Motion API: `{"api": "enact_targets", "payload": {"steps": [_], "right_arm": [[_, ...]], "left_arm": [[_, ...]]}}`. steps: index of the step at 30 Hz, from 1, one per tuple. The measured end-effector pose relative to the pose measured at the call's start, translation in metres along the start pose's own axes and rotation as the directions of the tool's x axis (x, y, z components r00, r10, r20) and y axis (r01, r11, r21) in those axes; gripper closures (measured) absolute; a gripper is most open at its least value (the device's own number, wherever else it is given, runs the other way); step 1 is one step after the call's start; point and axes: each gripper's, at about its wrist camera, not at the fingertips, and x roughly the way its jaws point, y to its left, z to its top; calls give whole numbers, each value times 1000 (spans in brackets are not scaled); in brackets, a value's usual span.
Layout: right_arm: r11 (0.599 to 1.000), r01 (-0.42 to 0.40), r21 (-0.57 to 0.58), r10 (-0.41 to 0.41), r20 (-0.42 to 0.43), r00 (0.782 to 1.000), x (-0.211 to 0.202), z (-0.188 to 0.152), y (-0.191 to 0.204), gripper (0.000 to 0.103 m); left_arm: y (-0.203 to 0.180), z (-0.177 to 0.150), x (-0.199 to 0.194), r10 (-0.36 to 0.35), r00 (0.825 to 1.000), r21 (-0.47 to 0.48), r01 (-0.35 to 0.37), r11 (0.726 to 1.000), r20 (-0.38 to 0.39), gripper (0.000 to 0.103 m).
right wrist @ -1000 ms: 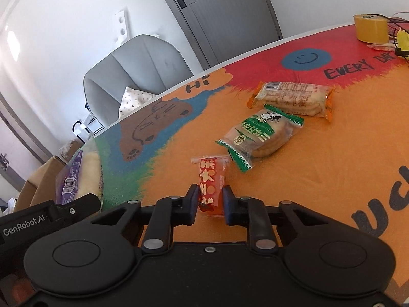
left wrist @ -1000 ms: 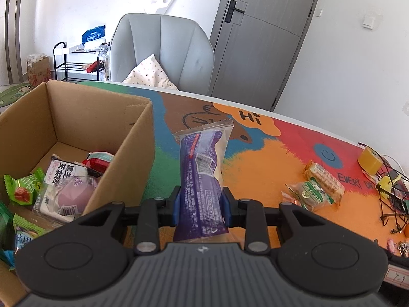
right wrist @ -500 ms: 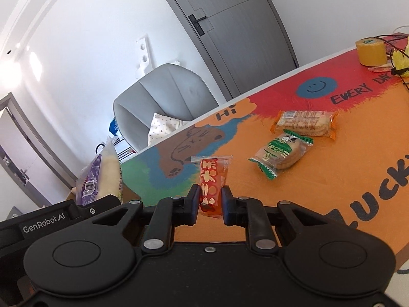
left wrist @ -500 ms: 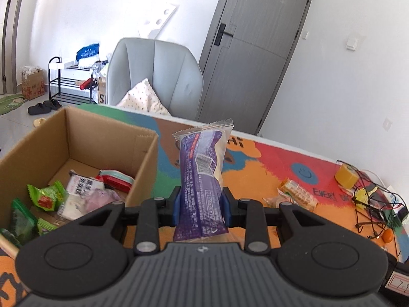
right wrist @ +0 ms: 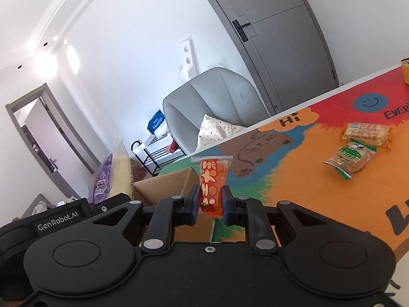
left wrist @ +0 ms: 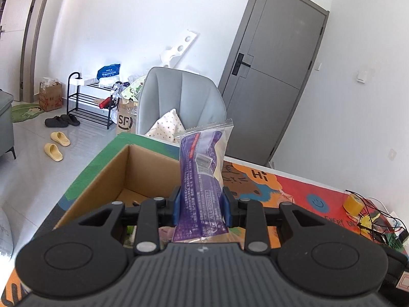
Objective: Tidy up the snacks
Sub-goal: 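Drop the purple bread bag into the box with the left tool while the right tool drops the orange packet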
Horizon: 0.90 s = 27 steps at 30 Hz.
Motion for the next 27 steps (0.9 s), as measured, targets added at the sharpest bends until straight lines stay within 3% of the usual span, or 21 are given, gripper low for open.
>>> {"api": "enact_targets", "payload": {"steps": [10,21,27], "right_arm": [[999,-21,-47,20,-21,1000,20,-2,40,84],[998,-26,-65,21,-81,997,55,-10,58,84],[998,-19,-58,13,-98,995,70,-9,59,84]], "left_arm": [[42,15,12,17,1000,-30,-18,999,-18,73],[69,16,49,43,994,-52,-48,997,-96,71],[74,19,45,45,997,-50,-49,998,-66,63]]}}
